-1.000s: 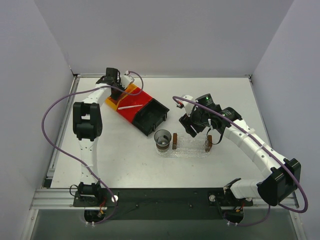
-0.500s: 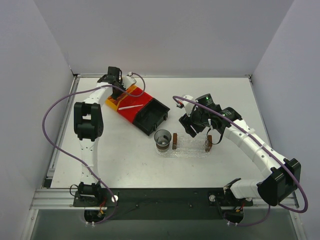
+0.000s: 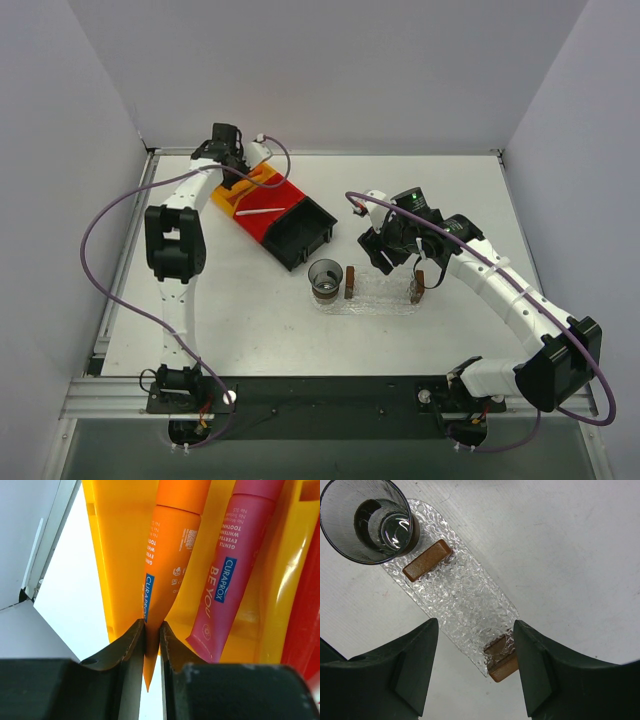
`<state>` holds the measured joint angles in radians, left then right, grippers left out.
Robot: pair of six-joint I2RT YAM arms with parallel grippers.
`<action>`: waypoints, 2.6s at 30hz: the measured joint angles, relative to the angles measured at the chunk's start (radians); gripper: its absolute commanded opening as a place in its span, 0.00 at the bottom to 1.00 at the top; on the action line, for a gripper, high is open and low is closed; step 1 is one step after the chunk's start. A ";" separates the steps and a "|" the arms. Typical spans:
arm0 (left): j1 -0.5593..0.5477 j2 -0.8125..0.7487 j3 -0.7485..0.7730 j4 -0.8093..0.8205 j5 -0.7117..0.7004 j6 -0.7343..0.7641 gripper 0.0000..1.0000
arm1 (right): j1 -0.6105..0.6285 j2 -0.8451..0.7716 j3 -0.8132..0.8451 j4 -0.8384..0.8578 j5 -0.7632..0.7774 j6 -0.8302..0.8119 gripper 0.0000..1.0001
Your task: Prepare toiletry sets of a toothbrush and toothpaste on the tray
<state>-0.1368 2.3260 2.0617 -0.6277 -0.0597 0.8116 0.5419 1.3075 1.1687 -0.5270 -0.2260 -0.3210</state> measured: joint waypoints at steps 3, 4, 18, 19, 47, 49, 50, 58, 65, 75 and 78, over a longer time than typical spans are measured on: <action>0.000 -0.016 0.000 -0.012 0.000 0.005 0.00 | 0.000 0.000 0.000 0.000 -0.001 0.003 0.57; 0.000 -0.026 -0.001 -0.015 0.000 0.005 0.00 | 0.000 0.000 0.000 0.000 -0.001 0.003 0.57; 0.006 -0.389 -0.155 -0.045 0.156 -0.058 0.00 | 0.000 -0.007 0.038 -0.002 0.000 0.000 0.71; 0.007 -0.427 -0.179 -0.056 0.184 -0.072 0.00 | 0.000 -0.010 0.046 -0.003 0.000 -0.002 0.72; -0.068 -1.084 -0.740 -0.022 1.024 -0.468 0.00 | -0.010 0.152 0.484 -0.062 -0.593 0.167 1.00; -0.088 -1.084 -0.747 -0.023 1.043 -0.470 0.00 | -0.005 0.167 0.492 -0.064 -0.621 0.173 1.00; -0.097 -1.084 -0.747 -0.023 1.048 -0.470 0.00 | -0.002 0.171 0.494 -0.065 -0.628 0.177 1.00; -0.203 -1.085 -0.747 -0.019 1.036 -0.468 0.00 | 0.040 0.185 0.521 -0.069 -0.668 0.194 0.94; -0.248 -1.085 -0.756 -0.016 1.012 -0.468 0.00 | 0.066 0.224 0.541 -0.069 -0.670 0.201 0.84; -0.275 -1.085 -0.773 -0.008 0.998 -0.468 0.00 | 0.074 0.247 0.541 -0.069 -0.670 0.211 0.58; -0.281 -1.085 -0.777 -0.007 0.994 -0.468 0.00 | 0.075 0.247 0.541 -0.069 -0.670 0.213 0.49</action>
<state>-0.4175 1.2411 1.2850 -0.6350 0.9340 0.3431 0.6167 1.5543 1.7100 -0.5957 -0.8963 -0.1081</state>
